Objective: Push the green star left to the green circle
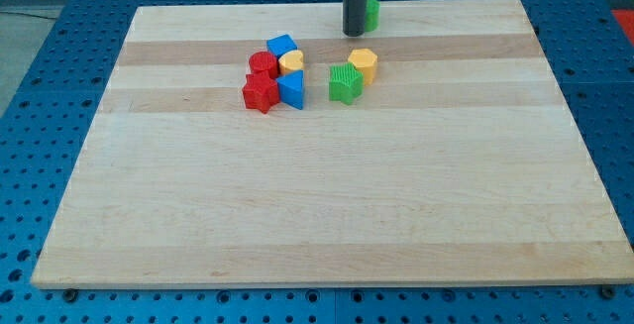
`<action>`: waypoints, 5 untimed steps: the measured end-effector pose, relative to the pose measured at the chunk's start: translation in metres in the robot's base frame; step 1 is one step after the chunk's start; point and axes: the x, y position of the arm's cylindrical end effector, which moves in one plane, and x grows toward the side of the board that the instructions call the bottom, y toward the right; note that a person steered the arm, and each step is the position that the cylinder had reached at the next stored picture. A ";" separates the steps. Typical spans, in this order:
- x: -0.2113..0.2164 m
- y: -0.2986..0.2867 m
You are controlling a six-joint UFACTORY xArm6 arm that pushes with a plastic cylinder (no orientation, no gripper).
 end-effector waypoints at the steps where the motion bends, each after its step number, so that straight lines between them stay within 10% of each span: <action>1: 0.000 -0.021; 5: 0.028 0.038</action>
